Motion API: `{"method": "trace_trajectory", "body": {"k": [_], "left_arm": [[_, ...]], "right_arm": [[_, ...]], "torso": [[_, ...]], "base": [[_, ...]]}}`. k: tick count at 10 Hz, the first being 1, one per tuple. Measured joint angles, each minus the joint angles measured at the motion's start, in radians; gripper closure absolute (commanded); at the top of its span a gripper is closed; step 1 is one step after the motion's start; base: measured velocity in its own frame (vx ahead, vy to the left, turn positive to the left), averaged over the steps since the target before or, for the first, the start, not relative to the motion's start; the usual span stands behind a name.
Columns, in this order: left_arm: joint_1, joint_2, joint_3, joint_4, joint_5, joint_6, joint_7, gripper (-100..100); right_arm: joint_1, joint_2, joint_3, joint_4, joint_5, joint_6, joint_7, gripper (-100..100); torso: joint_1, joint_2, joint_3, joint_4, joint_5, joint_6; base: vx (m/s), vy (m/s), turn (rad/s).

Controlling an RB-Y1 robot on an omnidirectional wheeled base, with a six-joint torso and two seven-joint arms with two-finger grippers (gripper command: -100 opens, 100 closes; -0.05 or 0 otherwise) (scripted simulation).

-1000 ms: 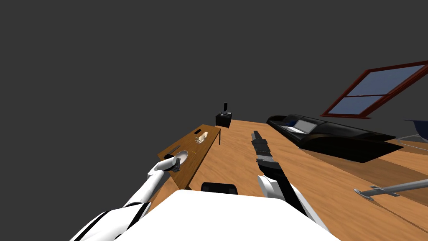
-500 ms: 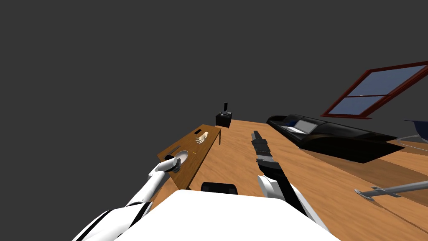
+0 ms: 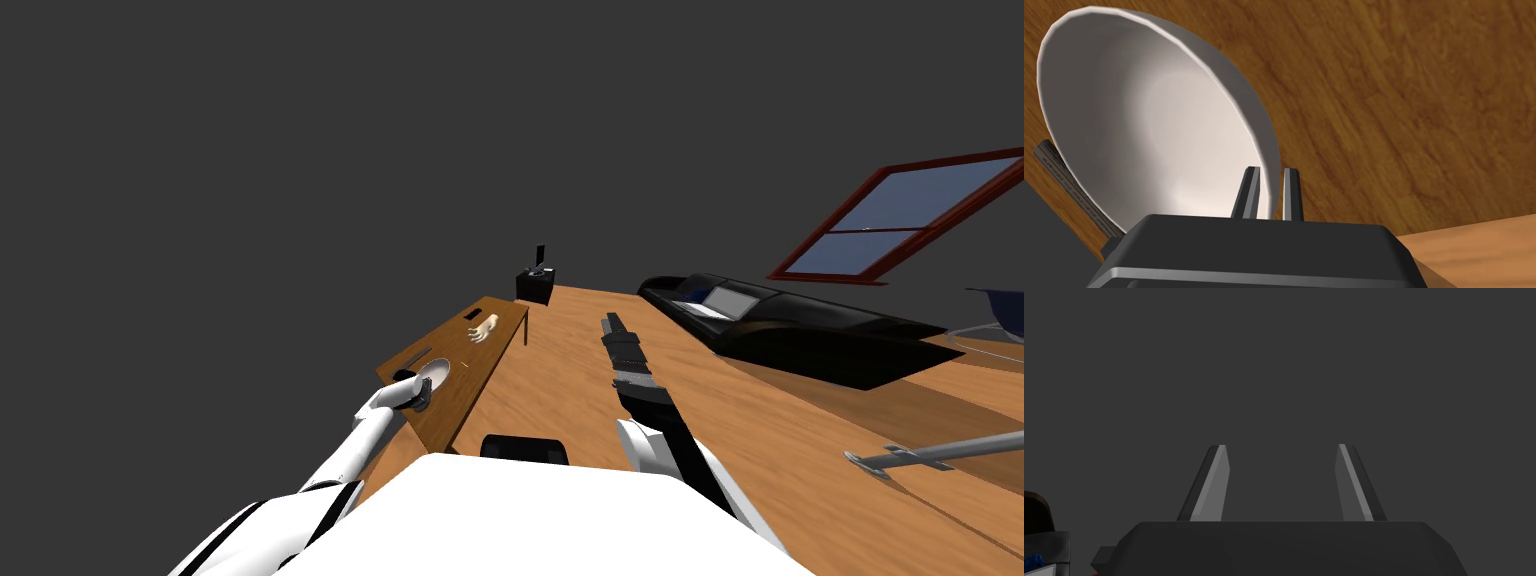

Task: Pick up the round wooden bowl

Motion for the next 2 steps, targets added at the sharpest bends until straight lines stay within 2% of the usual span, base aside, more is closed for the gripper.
{"method": "trace_trajectory", "body": {"k": [1,2], "left_arm": [[0.005,0.009,0.003,-0.021,0.005,0.017,0.001,100],[0.006,0.01,0.003,-0.024,0.005,0.021,0.001,0]], "right_arm": [[0.0,0.0,0.0,0.0,0.0,0.0,0.0,0],[0.0,0.0,0.0,0.0,0.0,0.0,0.0,0]], "torso": [[-0.002,0.002,0.001,0.0,0.0,0.0],[-0.001,0.001,0.001,0.0,0.0,0.0]], "base": [[-0.019,-0.019,0.007],[0.0,0.0,0.0]]}}
